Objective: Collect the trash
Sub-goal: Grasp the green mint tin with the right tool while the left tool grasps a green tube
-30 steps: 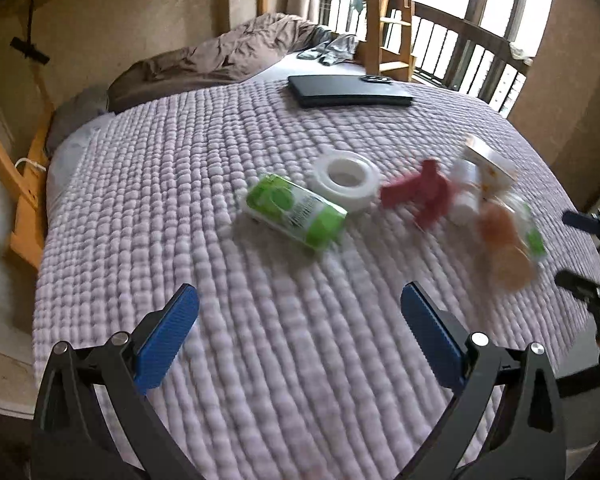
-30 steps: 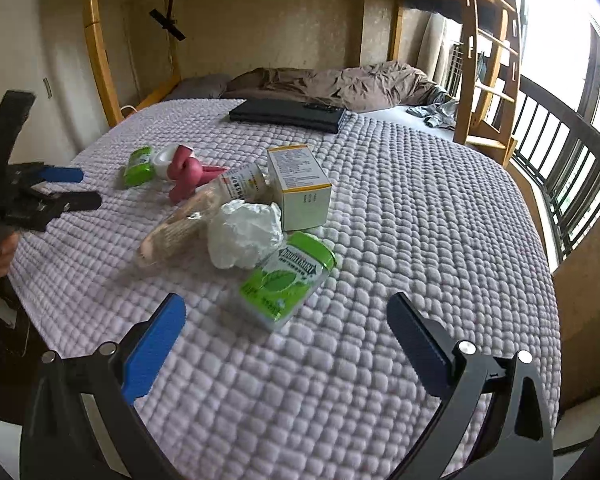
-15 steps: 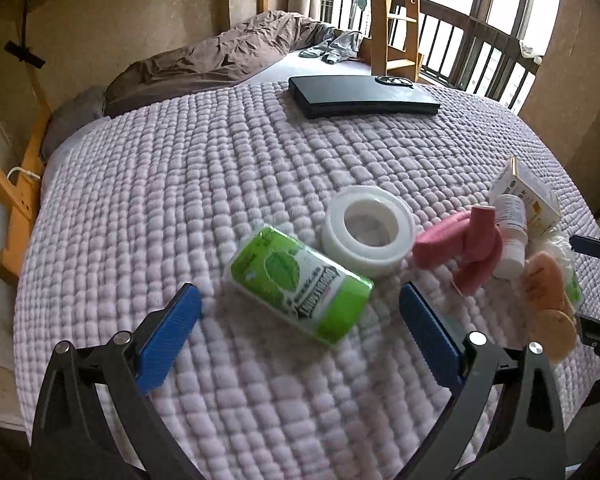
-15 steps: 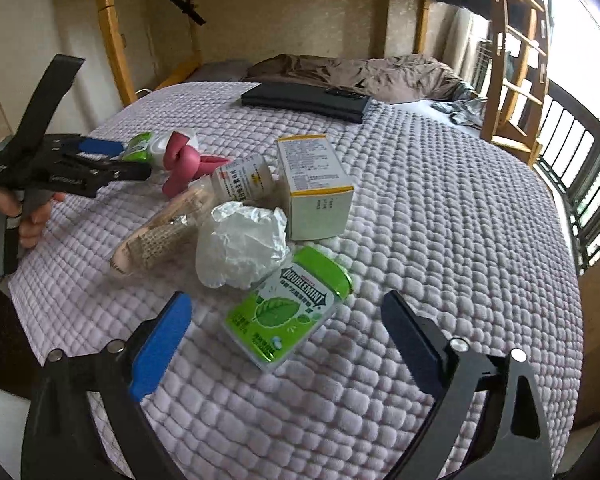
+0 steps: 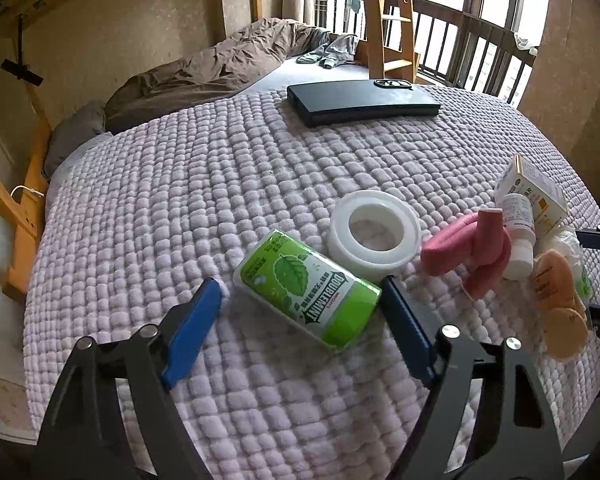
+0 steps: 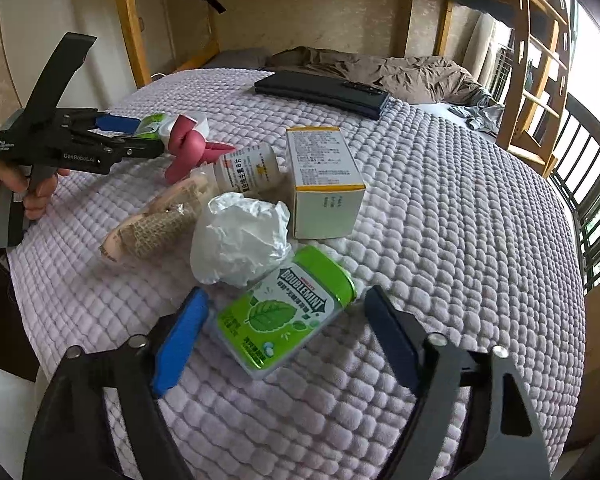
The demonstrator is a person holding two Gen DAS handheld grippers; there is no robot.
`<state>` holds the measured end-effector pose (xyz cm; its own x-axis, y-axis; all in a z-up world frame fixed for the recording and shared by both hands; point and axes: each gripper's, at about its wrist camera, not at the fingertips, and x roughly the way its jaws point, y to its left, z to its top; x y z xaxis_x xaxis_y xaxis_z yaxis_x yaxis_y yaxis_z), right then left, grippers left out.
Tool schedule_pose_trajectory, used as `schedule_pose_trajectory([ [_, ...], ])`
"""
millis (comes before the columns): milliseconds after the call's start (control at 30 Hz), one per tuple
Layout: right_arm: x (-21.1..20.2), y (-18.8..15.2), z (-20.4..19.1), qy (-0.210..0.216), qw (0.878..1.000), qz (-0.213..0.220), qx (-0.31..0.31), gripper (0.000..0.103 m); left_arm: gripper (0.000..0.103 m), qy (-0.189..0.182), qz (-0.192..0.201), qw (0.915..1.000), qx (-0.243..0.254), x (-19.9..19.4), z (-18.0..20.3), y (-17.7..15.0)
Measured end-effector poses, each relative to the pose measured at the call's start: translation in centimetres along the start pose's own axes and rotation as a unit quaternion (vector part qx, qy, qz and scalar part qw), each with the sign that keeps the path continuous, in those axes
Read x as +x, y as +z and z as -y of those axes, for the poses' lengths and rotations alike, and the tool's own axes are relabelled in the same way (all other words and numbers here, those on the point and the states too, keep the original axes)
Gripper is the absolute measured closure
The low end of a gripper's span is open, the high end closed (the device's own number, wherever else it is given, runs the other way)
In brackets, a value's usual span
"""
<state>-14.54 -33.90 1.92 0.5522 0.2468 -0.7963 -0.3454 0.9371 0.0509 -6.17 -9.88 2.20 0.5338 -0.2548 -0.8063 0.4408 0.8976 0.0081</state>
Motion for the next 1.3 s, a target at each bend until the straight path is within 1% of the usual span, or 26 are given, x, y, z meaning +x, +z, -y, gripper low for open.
schedule_pose_trajectory([
  [33,-0.1,0.0,-0.1,0.000,1.000,0.001,-0.001,0.032,0.025,0.001,0.001,1.0000,0.000,-0.1,0.0,0.0],
  [100,-0.2,0.0,-0.1,0.000,1.000,0.002,0.000,0.035,0.029,0.003,0.001,1.0000,0.000,-0.3,-0.1,0.0],
  [233,-0.4,-0.1,-0.3,-0.004,1.000,0.002,0.002,0.036,0.038,0.007,0.003,1.0000,0.004,-0.7,0.0,-0.1],
  [267,-0.4,-0.2,-0.3,-0.004,1.000,0.003,0.004,0.036,0.042,0.006,0.003,1.0000,0.005,-0.9,0.0,-0.1],
  [333,-0.7,-0.5,-0.5,-0.003,1.000,0.003,0.008,0.036,0.044,0.004,0.003,1.0000,0.003,-1.2,0.0,-0.2],
  [433,-1.0,-0.8,-0.7,-0.001,1.000,0.002,0.011,0.036,0.044,0.001,0.005,1.0000,0.007,-1.6,0.0,-0.3],
  [467,-1.1,-0.9,-0.8,-0.003,1.000,0.003,0.012,0.036,0.040,0.004,0.007,0.9999,0.011,-1.7,0.0,-0.2],
  [500,-1.2,-1.0,-0.9,-0.005,1.000,0.004,0.012,0.036,0.023,0.010,0.009,0.9998,0.012,-1.8,0.0,-0.2],
  [533,-1.3,-1.1,-0.9,-0.005,1.000,0.005,0.012,0.035,0.016,0.016,0.018,0.9997,0.009,-2.1,-0.2,0.0],
  [567,-1.2,-1.1,-1.0,-0.006,1.000,0.006,0.012,0.035,0.013,0.010,0.022,0.9997,0.007,-2.2,-0.4,0.2],
  [633,-1.3,-1.1,-1.1,-0.007,1.000,0.006,0.011,0.035,0.013,-0.007,0.023,0.9997,-0.001,-2.3,-0.8,0.6],
  [700,-1.3,-1.2,-1.3,-0.007,1.000,0.006,0.008,0.035,0.013,-0.007,0.021,0.9997,0.003,-2.0,-1.0,1.0],
  [833,-1.3,-1.2,-1.5,-0.008,1.000,0.006,0.002,0.034,0.013,-0.024,0.016,0.9991,0.032,-1.7,-0.6,1.3],
  [933,-1.3,-1.1,-1.4,-0.006,1.000,0.005,-0.002,0.034,0.013,-0.022,0.014,0.9979,0.058,-1.3,-0.1,1.3],
  [1033,-1.1,-0.8,-1.4,-0.007,1.000,0.004,-0.006,0.034,0.013,-0.022,0.010,0.9970,0.073,-0.8,0.1,1.3],
  [1067,-1.0,-0.7,-1.4,-0.006,1.000,0.004,-0.007,0.034,0.018,-0.021,0.009,0.9967,0.078,-0.7,0.2,1.3],
  [1100,-1.0,-0.6,-1.3,-0.005,1.000,0.003,-0.008,0.034,0.025,-0.018,0.006,0.9964,0.082,-0.5,0.3,1.2],
  [1133,-0.9,-0.5,-1.3,-0.004,1.000,0.002,-0.007,0.035,0.027,-0.019,0.006,0.9962,0.084,-0.5,0.4,1.2],
  [1167,-0.9,-0.5,-1.3,-0.003,1.000,0.003,-0.006,0.035,0.032,-0.023,0.008,0.9963,0.082,-0.5,0.4,1.2],
  [1300,-1.0,-0.5,-1.1,0.001,1.000,0.004,0.001,0.035,0.033,-0.023,0.010,0.9966,0.079,-0.7,0.5,1.0],
])
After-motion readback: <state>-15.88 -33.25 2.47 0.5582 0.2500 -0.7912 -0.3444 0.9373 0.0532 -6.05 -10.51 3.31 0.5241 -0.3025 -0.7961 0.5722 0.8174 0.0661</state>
